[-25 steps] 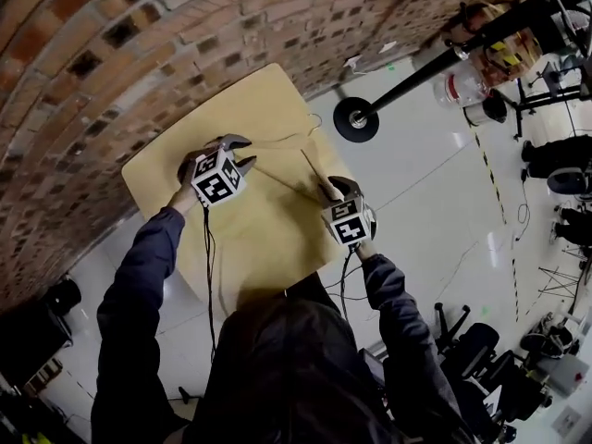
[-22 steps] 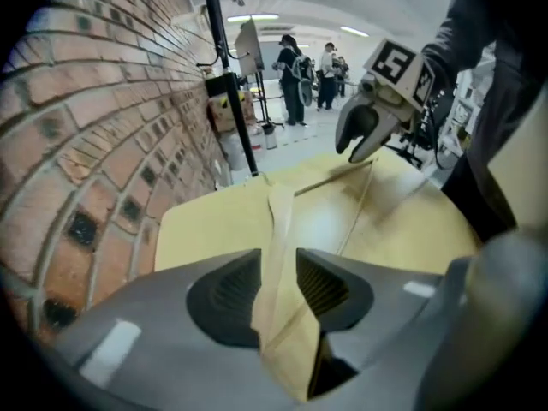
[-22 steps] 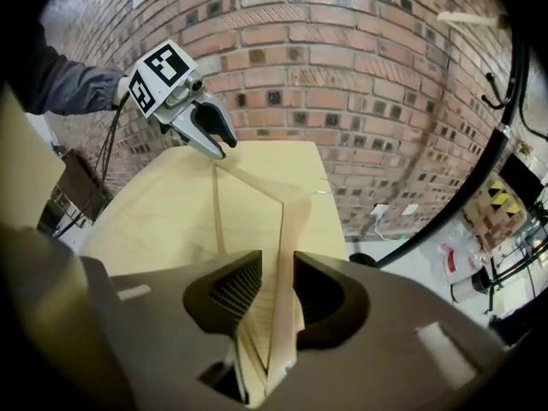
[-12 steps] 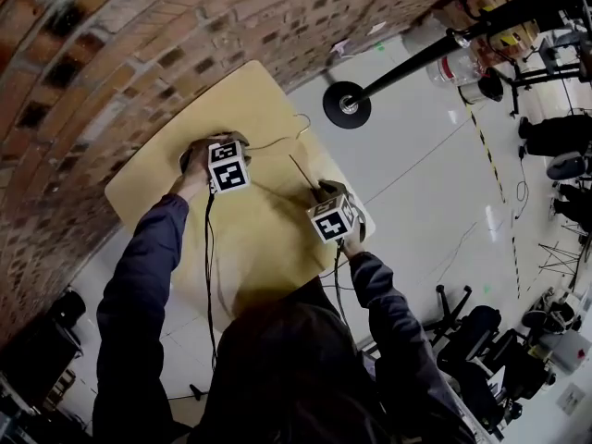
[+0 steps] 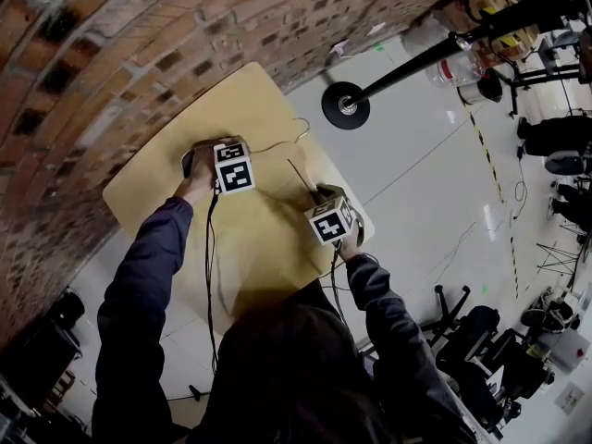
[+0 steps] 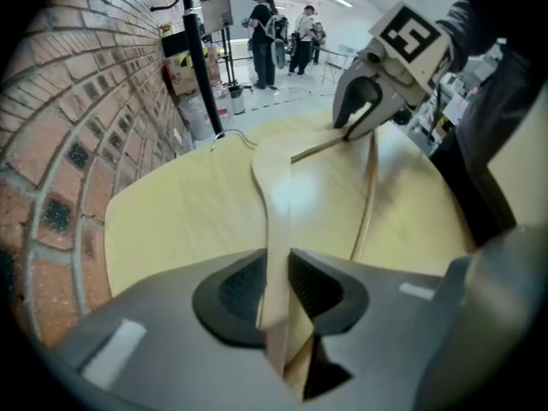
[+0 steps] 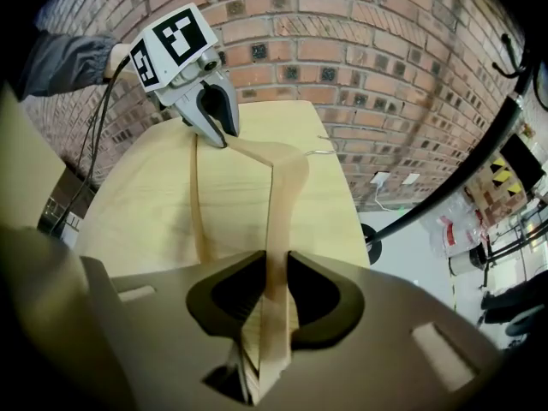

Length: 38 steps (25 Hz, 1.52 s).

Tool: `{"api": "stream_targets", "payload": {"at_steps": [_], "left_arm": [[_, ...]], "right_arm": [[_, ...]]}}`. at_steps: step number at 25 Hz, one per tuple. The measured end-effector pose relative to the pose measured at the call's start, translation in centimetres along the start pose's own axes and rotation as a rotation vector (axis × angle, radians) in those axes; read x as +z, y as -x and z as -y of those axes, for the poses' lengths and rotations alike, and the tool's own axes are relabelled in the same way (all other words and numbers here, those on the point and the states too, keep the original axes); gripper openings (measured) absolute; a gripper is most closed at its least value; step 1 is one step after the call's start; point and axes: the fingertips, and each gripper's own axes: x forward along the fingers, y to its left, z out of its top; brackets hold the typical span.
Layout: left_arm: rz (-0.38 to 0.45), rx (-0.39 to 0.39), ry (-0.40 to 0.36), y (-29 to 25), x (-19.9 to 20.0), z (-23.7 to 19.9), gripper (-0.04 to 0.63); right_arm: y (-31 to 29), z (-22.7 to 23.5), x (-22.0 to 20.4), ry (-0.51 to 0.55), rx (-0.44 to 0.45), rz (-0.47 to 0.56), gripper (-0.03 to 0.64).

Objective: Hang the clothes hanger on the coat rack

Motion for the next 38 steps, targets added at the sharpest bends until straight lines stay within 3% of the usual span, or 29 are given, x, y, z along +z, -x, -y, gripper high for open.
{"api": "stream_targets", "payload": {"at_steps": [4, 9, 20, 29, 38], "left_arm": [[0.02, 0.04, 0.001, 0.0, -0.1, 0.1, 0.086], [0.091, 0.118, 0.049, 1.9, 0.2, 1.5, 0.084], [0.238, 0.394, 0.098, 13.9, 4.5, 6.8, 0.086], [0.369, 0.564, -0.009, 22.5, 12.3, 11.5, 0.086], [0.447, 0.663, -0.107, 28.6, 17.9, 13.6, 0.086]], "right_arm": [[0.3, 0.0, 0.1, 0.005, -0.003, 0.015, 0.087], [2.5, 0.6, 0.5, 0.097, -0.05, 0.055, 0.087], [15.1, 0.1, 1.9, 0.298, -0.218, 0.227, 0.087], [27.8, 1.1, -0.6, 0.343, -0.417, 0.322, 0.087], [36.3, 2.3, -1.6, 0.366, -0.561, 0.385, 0.087]]}}
